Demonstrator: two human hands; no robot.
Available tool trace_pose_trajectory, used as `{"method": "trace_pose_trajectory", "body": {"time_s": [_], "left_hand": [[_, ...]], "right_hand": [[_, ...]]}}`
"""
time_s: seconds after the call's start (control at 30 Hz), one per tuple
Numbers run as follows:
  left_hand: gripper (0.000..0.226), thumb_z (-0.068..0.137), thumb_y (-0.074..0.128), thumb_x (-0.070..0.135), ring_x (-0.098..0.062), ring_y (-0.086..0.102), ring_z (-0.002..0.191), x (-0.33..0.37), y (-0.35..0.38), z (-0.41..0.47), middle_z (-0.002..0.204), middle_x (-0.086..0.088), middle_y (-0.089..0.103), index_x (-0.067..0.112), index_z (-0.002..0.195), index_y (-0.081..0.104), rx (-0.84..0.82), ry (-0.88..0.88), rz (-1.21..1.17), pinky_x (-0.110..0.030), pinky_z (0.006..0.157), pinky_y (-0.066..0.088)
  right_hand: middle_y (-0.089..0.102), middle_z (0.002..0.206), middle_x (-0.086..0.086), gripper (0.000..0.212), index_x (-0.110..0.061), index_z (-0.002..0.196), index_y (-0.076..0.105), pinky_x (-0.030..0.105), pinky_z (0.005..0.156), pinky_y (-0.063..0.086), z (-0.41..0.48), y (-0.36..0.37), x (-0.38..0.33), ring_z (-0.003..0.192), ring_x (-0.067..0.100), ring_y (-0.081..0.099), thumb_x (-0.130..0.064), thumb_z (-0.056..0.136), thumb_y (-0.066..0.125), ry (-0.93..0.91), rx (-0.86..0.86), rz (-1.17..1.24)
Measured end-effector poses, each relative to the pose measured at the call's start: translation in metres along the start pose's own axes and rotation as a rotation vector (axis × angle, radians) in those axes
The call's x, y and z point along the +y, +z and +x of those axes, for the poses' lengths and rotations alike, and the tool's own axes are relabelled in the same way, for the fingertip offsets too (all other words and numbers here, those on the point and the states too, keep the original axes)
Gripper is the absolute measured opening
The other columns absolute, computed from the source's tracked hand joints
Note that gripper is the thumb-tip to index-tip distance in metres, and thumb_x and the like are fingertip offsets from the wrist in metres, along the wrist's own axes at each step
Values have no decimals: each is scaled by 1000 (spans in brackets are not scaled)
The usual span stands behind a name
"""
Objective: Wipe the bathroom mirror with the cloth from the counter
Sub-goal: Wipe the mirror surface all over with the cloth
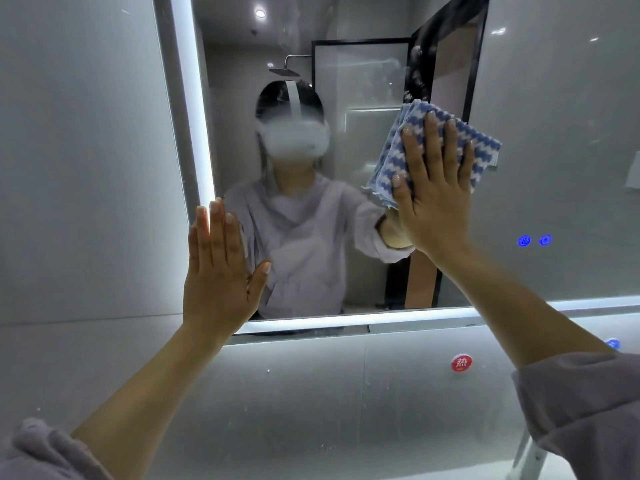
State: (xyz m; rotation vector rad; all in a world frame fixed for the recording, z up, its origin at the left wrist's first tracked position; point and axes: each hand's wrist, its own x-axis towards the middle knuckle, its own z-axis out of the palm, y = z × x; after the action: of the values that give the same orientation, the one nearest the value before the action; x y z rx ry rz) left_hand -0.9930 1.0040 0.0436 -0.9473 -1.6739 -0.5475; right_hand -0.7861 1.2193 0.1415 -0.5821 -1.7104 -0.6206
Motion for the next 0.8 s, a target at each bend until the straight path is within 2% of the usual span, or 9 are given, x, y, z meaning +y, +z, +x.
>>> {"method": "trace_pose_trajectory", "body": {"time_s": [0.13,0.23,0.33,0.43,0.57,0.8], "left_hand": [[81,98,28,54,-35,-5,149,0,0,0,160,-20,3,-3,151,7,-3,2,-2,-44,123,5],[81,97,29,54,-35,-5,149,-2,0,0,160,-19,1,-3,151,10,-6,7,-8,-43,123,4],[81,97,32,53,-36,-5,149,-3,0,1,160,-22,3,-5,150,11,1,23,-12,-45,123,4],[83,96,34,54,-37,-3,149,-3,1,1,160,-24,6,-6,150,13,-9,16,-9,-45,122,4],[85,95,35,56,-37,-2,149,-2,1,1,161,-22,5,-3,151,12,-25,-3,-2,-45,122,3],[86,93,45,50,-40,-2,149,-3,-1,0,160,-25,5,-7,150,14,-20,15,9,-46,122,3]], "right_hand": [[20,158,14,59,-16,152,19,55,117,7,-7,1,-29,146,35,15,-46,101,18,-23,-26,33],[16,159,12,59,-18,151,12,55,117,4,-15,3,-62,146,31,7,-47,100,17,-96,-76,62],[5,159,3,58,-21,150,10,50,118,-7,-30,7,-96,145,26,-1,-47,100,24,-178,-108,72],[22,158,7,56,-19,150,26,47,119,-6,-46,9,-120,146,24,3,-44,100,29,-267,-117,106],[30,156,6,53,-20,148,31,46,120,-1,-48,7,-121,146,26,14,-43,100,31,-296,-100,149],[26,157,5,54,-23,150,26,45,120,0,-53,5,-80,147,26,12,-45,100,29,-306,-122,107]]}}
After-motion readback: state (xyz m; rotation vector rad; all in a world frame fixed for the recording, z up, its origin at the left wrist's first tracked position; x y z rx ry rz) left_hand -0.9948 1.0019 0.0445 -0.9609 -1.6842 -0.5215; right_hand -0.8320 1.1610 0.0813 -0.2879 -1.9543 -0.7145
